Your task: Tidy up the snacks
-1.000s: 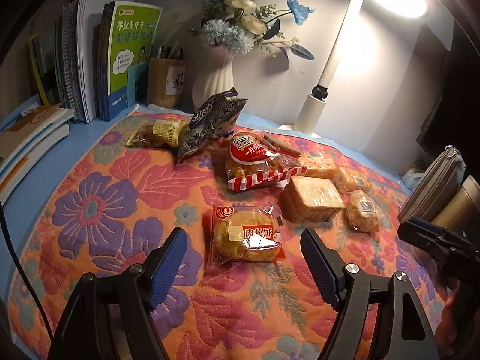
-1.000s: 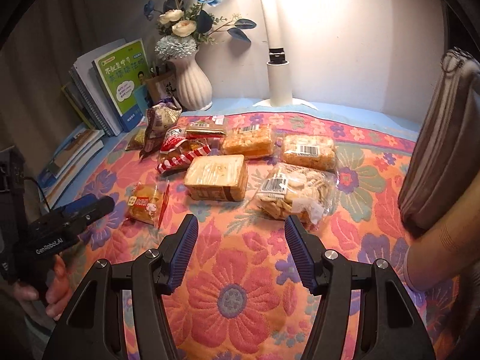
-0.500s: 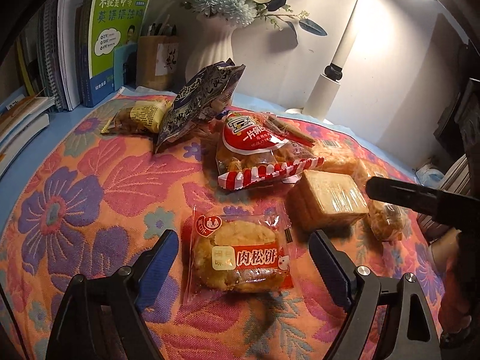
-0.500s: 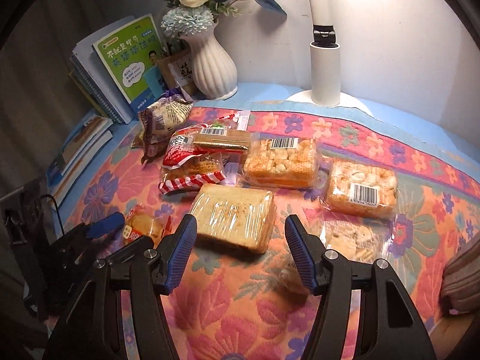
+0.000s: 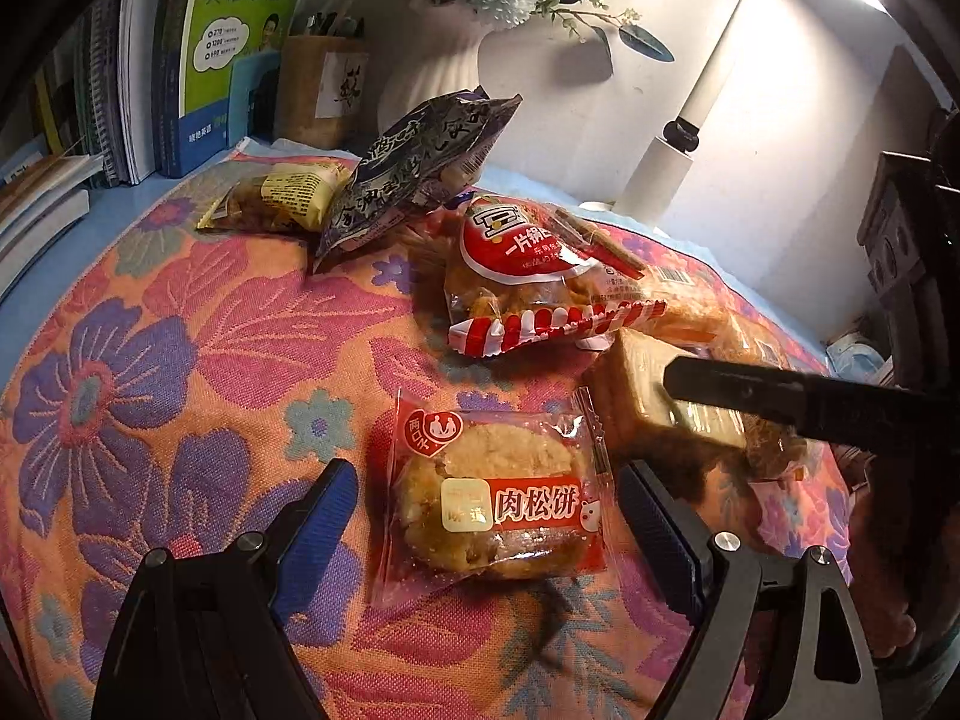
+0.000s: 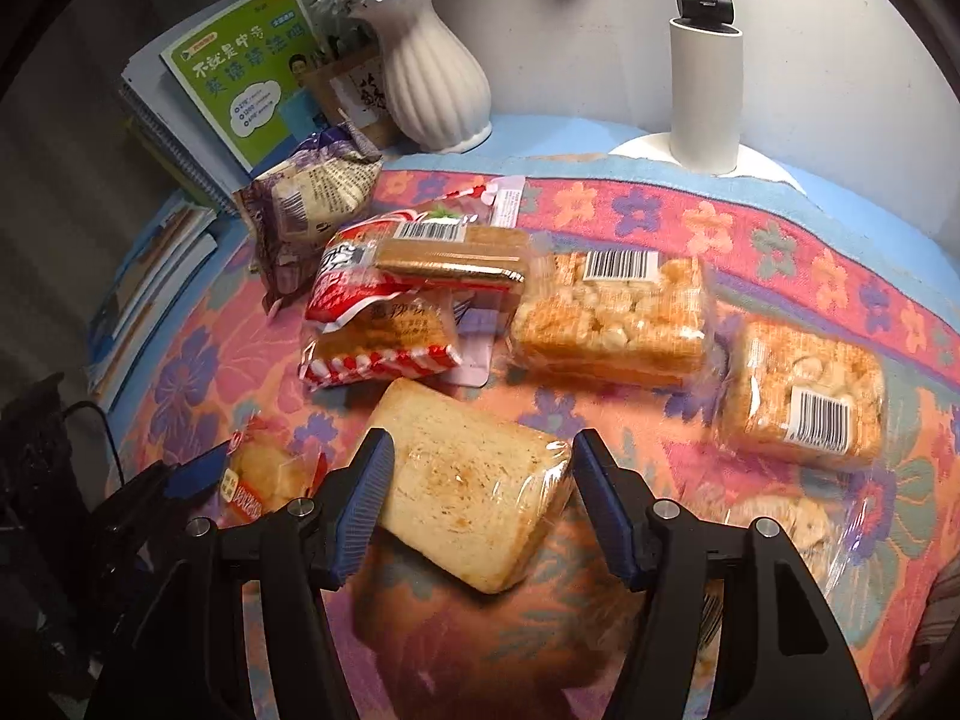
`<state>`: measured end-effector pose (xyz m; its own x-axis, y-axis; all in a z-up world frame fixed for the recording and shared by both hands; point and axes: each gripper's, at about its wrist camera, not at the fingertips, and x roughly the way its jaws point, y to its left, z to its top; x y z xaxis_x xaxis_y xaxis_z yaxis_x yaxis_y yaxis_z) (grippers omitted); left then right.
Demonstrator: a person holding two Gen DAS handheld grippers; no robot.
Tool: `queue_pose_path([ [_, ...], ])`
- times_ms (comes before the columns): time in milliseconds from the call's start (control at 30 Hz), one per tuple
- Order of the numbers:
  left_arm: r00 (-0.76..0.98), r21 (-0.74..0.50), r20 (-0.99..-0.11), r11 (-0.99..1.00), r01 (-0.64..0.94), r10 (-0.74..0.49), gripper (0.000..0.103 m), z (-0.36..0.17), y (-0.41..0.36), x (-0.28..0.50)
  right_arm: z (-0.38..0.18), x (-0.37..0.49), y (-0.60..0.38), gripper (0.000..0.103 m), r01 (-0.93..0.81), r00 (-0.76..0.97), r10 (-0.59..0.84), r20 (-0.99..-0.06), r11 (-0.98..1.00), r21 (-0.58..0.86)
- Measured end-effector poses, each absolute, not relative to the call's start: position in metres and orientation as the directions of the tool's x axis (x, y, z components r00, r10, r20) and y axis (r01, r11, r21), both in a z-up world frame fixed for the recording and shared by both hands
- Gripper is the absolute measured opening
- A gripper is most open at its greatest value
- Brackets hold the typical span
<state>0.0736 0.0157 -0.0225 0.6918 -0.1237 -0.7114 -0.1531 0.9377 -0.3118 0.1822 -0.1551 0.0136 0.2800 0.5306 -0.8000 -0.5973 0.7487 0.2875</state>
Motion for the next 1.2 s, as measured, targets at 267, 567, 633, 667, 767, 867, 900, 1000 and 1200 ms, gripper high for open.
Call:
queue_pose_path([
  [267,0.697,-0.339,-0.703,0.928,-0.154,-0.141,0.084,-0.023,0.019,0.073,0.019,0.144,-0.142,0.065,-0.688,0.314,0.496,-0.81,0.706,0.166],
  [567,0.695,-0.331,-0.708,0.928,-0.169,-0.126,0.081,-0.024,0.021,0.073,0.011,0.152,-0.142,0.075,-0.719,0.323,0.5,-0.803,0.682,0.135],
  [633,0.694,-0.328,-0.709,0.93,-0.168,-0.125,0.081,-0.024,0.02,0.073,0.011,0.145,-0.141,0.075,-0.747,0.322,0.497,-0.806,0.656,0.106],
  [667,0.695,-0.329,-0.708,0.929,-0.168,-0.126,0.08,-0.024,0.02,0.073,0.01,0.14,-0.137,0.075,-0.759,0.336,0.483,-0.809,0.647,0.071],
  [767,0.696,-0.332,-0.71,0.924,-0.19,-0.112,0.076,-0.025,0.023,0.073,0.009,0.137,-0.129,0.074,-0.773,0.352,0.482,-0.802,0.633,0.041],
  [867,0.703,-0.364,-0.7,0.911,-0.196,-0.129,0.075,-0.026,0.028,0.072,0.008,0.145,-0.128,0.074,-0.768,0.339,0.502,-0.796,0.636,0.074],
  [900,0.703,-0.369,-0.698,0.909,-0.193,-0.134,0.075,-0.026,0.029,0.072,0.007,0.147,-0.129,0.074,-0.765,0.339,0.499,-0.798,0.64,0.075],
  [1000,0.7,-0.348,-0.704,0.918,-0.189,-0.123,0.076,-0.025,0.025,0.073,0.004,0.15,-0.132,0.074,-0.764,0.33,0.495,-0.804,0.641,0.081],
  [1200,0.701,-0.354,-0.703,0.915,-0.196,-0.122,0.075,-0.026,0.027,0.073,0.003,0.152,-0.13,0.074,-0.768,0.307,0.514,-0.801,0.631,0.111],
])
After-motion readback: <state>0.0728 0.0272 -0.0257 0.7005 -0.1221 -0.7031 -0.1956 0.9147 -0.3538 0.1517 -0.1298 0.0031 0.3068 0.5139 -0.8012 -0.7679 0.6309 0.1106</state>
